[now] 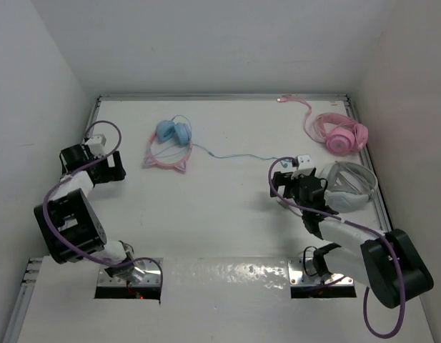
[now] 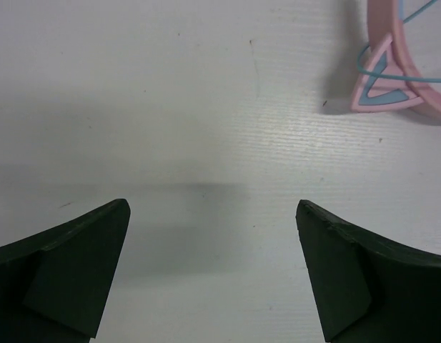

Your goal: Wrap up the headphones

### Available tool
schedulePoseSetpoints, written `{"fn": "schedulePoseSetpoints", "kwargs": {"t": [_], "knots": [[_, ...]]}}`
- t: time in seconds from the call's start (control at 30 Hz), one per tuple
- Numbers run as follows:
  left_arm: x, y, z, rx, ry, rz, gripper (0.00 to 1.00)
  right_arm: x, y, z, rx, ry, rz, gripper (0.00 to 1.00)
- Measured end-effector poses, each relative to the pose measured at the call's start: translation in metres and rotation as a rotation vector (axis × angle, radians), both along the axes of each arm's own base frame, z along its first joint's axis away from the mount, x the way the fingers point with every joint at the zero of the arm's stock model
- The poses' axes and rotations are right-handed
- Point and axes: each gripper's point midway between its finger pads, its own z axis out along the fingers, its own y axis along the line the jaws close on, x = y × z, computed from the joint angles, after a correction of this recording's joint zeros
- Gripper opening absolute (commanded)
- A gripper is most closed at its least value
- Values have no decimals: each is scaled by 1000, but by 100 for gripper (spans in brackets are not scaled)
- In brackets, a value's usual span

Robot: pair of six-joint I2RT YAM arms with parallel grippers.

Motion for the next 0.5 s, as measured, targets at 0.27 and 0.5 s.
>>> {"fn": "schedulePoseSetpoints", "kwargs": {"t": [0.27,0.5], "knots": [[31,-9,85,44,-201,-161,89,5,3,4,-1,4,4,99],[83,-156,128,169,-270,-443,66,15,12,17,20,-2,27,99]]}}
